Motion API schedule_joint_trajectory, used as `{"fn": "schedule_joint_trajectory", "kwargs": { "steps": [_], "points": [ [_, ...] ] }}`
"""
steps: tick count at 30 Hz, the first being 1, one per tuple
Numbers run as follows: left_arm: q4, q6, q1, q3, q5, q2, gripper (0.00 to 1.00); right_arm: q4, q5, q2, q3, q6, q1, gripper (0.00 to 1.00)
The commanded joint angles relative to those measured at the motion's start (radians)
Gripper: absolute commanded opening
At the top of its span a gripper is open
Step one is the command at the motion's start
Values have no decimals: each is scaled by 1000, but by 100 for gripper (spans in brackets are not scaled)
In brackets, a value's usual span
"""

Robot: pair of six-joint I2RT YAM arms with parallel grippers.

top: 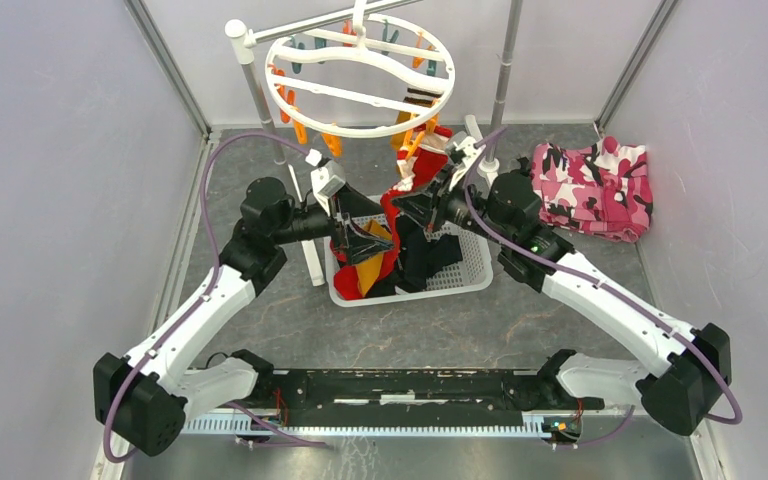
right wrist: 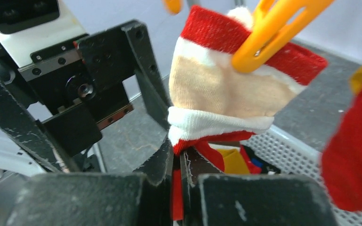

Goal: Remove the socks clipped to the hanger

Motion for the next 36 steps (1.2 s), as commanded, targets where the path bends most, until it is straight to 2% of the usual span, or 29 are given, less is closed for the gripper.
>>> {"fn": "schedule_joint_trajectory", "kwargs": {
  "steps": [1, 3, 6, 11, 15, 16, 19, 22, 23, 24, 26, 30, 36],
  "points": [
    [-22, 186, -7, 61, -87, 16, 100, 53, -40, 18, 33, 80, 37, 7],
    [-48, 249, -11, 73, -107, 26, 100, 48, -27, 26, 42, 88, 52, 8],
    [-86, 322, -39, 78, -162, 34, 100, 38, 1, 39, 61, 103, 71, 16],
    [-112, 390, -70, 85, -280, 44, 100, 18, -15, 74, 89, 136, 89, 16],
    [-195, 456, -70, 110, -306, 34, 99, 20, -46, 85, 101, 161, 91, 17],
    [-212, 461, -71, 111, -306, 27, 95, 9, -49, 86, 108, 161, 92, 20],
    [-250, 443, -70, 116, -277, 18, 72, -39, -40, 85, 132, 137, 91, 32],
    [-272, 413, -70, 126, -224, 23, 24, -84, -8, 74, 142, 119, 90, 48],
    [-265, 395, -70, 123, -217, 20, 12, -95, -4, 69, 142, 114, 91, 53],
    [-255, 385, -70, 118, -207, 15, 4, -109, 4, 62, 142, 115, 90, 56],
    [-231, 358, -70, 108, -185, 6, 2, -126, 6, 38, 131, 115, 86, 65],
    [-223, 300, -64, 108, -91, -4, 2, -118, 20, -35, 76, 118, 67, 75],
    [-171, 159, -56, 67, 114, -38, 2, 2, -74, -87, -25, 182, -18, 79]
  ]
}}
